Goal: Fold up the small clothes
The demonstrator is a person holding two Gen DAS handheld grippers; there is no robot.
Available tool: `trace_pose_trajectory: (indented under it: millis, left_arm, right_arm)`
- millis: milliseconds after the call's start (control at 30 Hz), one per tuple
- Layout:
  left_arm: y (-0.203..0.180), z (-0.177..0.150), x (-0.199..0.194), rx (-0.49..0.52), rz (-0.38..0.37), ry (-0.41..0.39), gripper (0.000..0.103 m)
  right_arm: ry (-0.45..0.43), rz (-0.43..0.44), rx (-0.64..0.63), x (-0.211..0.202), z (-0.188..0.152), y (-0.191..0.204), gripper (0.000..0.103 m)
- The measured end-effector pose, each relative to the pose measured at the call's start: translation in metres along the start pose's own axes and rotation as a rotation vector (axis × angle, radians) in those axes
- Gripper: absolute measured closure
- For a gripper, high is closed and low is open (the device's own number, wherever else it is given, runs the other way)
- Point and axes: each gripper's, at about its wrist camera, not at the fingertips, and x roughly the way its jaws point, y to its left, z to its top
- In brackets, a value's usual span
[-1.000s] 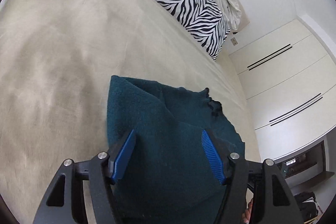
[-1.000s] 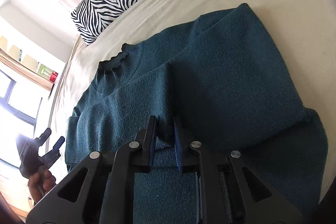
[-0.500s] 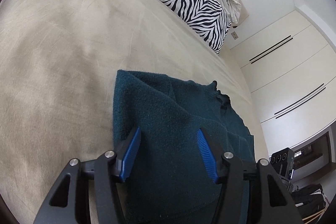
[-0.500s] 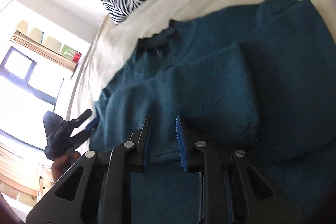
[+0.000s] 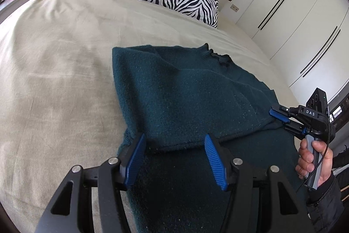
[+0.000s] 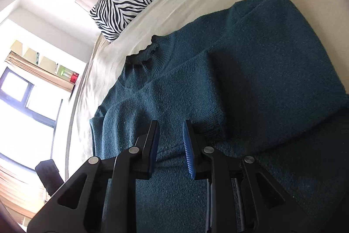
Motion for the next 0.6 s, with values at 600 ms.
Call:
trace_pose_trajectory:
  millis: [600]
  left_arm:
    - [0.021, 0.024, 0.037, -0.044, 0.041, -0.016, 0.038]
  right_arm:
    - [-0.032, 0.089, 0.045, 0.010, -0.004, -0.029, 0.082]
